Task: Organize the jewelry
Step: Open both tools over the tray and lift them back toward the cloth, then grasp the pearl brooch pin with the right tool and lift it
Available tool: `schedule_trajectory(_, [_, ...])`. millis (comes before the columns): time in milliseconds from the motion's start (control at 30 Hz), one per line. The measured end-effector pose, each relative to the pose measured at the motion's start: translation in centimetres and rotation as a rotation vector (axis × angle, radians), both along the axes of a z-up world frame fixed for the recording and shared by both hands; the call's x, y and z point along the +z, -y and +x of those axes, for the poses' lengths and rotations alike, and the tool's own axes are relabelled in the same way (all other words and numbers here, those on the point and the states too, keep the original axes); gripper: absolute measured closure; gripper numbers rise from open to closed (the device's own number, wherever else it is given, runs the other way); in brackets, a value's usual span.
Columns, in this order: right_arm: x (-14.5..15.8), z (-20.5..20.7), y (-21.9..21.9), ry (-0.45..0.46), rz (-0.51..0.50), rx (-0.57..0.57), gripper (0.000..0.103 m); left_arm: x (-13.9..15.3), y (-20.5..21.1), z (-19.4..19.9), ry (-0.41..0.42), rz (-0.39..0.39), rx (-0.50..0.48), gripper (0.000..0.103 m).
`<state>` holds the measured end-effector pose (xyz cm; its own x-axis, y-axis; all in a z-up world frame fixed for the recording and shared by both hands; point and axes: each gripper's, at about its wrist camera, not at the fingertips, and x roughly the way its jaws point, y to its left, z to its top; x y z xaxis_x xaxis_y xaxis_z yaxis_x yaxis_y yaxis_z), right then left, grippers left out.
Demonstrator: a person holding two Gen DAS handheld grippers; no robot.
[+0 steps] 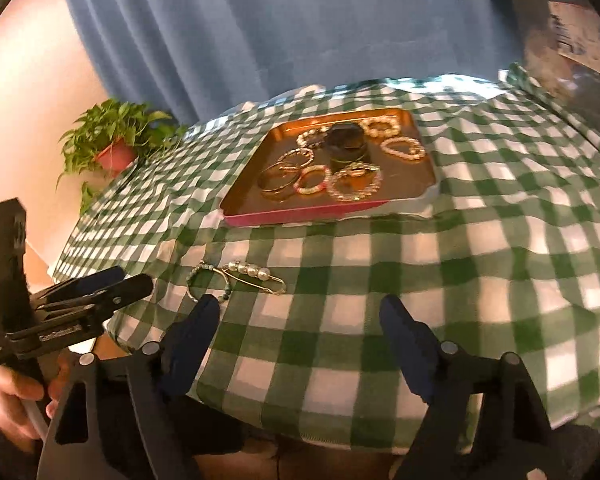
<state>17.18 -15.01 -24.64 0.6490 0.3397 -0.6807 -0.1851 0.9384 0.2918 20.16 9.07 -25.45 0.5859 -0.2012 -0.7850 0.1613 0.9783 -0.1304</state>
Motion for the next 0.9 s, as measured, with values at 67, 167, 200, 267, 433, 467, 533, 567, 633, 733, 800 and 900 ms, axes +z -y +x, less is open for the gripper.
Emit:
schedule_trajectory(67, [-0.2,0.7,-0.7,0.002,-0.002,0.029,0.034,-0.9,0.1,0.8,-0.021,0.003,-0.009,0.053])
schedule_trajectory(167, [-0.6,1.9,-1.7,-0.001,-0.018,0.075,0.045,-2.0,0.5,1.6,-0.047,-0.001,-0.037,0.060])
schedule_trajectory(200, [-0.7,2.2,-1.9,-0.004,-0.027,0.085,0.048,-2.2,0.5,1.6,-0.048,-0.005,-0.046,0.061])
schedule_trajectory(267, [-1.1,3.0,-2.5,-0.007,-0.055,0.108,0.055,-2.8,0.7,2.1,-0.063,-0.021,-0.065,0.061])
schedule_trajectory(433, [-2.2,4.9,-4.2,-0.006,-0.149,0.172,0.070,-3.1,0.5,3.4,-0.080,-0.099,-0.078,0.069])
schedule_trajectory(467, [-2.6,5.2,-4.7,-0.007,-0.167,0.186,0.073,-3.1,0.5,3.6,-0.079,-0.102,-0.077,0.079])
schedule_trajectory(533, [-3.0,5.7,-5.2,-0.014,-0.172,0.220,0.083,-3.2,0.8,3.8,-0.060,-0.058,-0.068,0.090])
schedule_trajectory(567, [-3.3,5.9,-5.6,-0.013,-0.186,0.235,0.084,-3.3,0.9,3.9,-0.050,-0.038,-0.064,0.094])
schedule_trajectory(633, [-3.7,5.9,-6.4,-0.009,-0.222,0.262,0.086,-3.3,1.5,3.9,-0.025,0.015,-0.059,0.097])
schedule_trajectory(733, [-3.9,5.8,-7.1,0.018,-0.251,0.293,0.086,-3.4,2.6,3.7,0.022,0.108,-0.084,0.097])
schedule_trajectory(800, [-4.0,5.8,-7.5,0.042,-0.282,0.294,0.086,-3.5,2.8,3.7,0.032,0.120,-0.090,0.097])
schedule_trajectory(900, [-3.9,5.9,-7.5,0.030,-0.274,0.280,0.087,-3.5,1.8,4.1,0.005,0.036,-0.064,0.098])
